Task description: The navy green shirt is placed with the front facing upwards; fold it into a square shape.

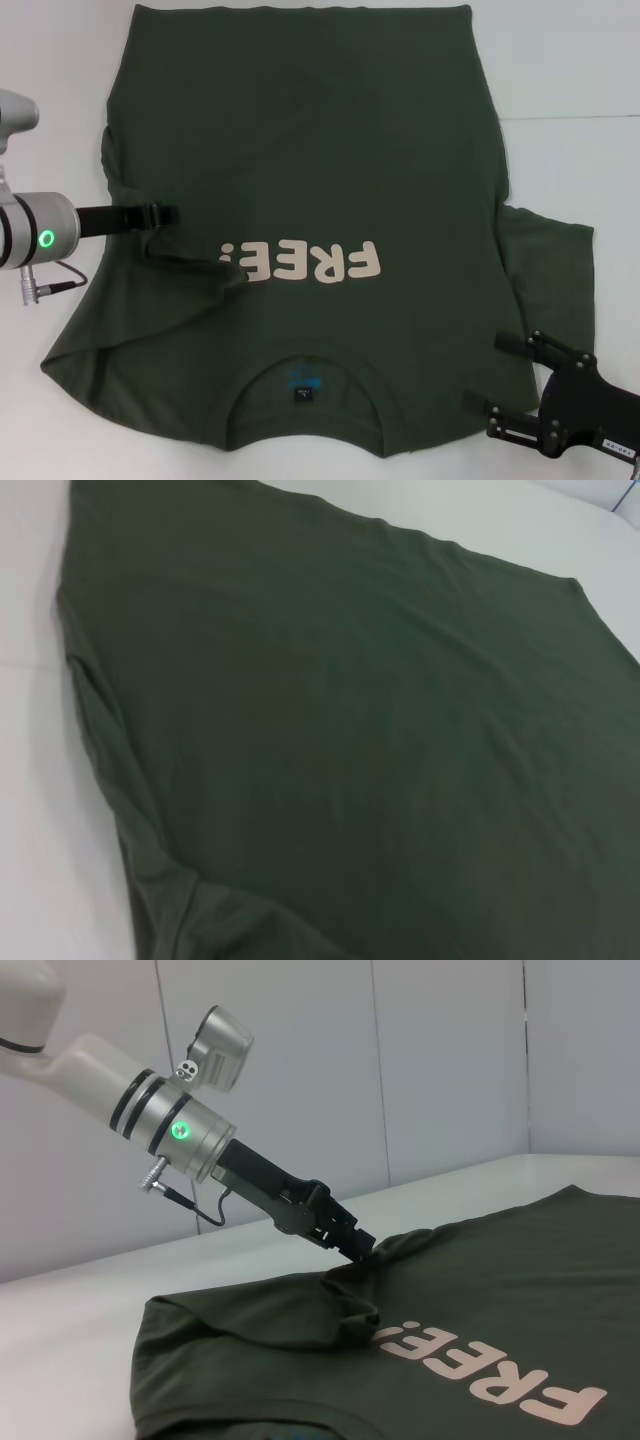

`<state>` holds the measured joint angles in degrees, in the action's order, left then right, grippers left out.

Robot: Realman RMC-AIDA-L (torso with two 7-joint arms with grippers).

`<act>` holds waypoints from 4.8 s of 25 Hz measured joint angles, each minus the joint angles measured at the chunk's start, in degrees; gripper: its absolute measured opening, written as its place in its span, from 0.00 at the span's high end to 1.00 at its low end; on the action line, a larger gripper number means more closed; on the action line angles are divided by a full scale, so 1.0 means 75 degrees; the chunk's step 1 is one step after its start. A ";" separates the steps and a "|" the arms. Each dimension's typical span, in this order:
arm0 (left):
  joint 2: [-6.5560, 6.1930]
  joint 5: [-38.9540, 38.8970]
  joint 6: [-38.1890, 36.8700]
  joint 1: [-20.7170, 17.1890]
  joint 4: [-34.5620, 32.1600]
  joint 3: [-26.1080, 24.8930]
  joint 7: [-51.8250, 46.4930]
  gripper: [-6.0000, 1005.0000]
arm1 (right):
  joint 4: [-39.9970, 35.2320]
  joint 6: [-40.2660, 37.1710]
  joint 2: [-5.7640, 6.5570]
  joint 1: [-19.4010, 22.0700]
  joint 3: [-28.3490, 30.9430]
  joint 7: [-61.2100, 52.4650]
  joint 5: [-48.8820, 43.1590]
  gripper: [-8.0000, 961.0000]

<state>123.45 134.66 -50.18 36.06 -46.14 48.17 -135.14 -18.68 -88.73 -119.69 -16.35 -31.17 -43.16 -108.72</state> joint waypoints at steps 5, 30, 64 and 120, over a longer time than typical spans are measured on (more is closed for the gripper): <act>0.0050 0.0003 0.0155 0.0025 -0.0012 0.0011 -0.0038 0.72 | 0.0003 -0.0006 0.0000 0.0000 -0.0001 0.0000 0.0000 0.06; -0.0750 0.0400 -0.2294 -0.0084 0.0367 -0.1545 -0.1679 0.59 | -0.0035 -0.0024 -0.0002 -0.0043 0.0009 0.0002 0.0012 0.06; -0.0347 -0.0346 -0.1343 0.0504 0.1069 -0.1512 -0.1362 0.24 | -0.0003 -0.0028 0.0000 0.0024 0.0008 0.0041 0.0012 0.06; 0.0084 -0.2624 -0.7738 -0.2912 -0.1460 -0.3382 0.8357 0.22 | -0.5469 -0.0666 0.0758 -0.3255 -0.0106 -1.4724 -0.7168 0.12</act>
<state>124.08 114.99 -108.21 14.22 -57.09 22.80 -72.46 -59.70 -93.73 -114.00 -40.76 -31.97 -153.59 -162.48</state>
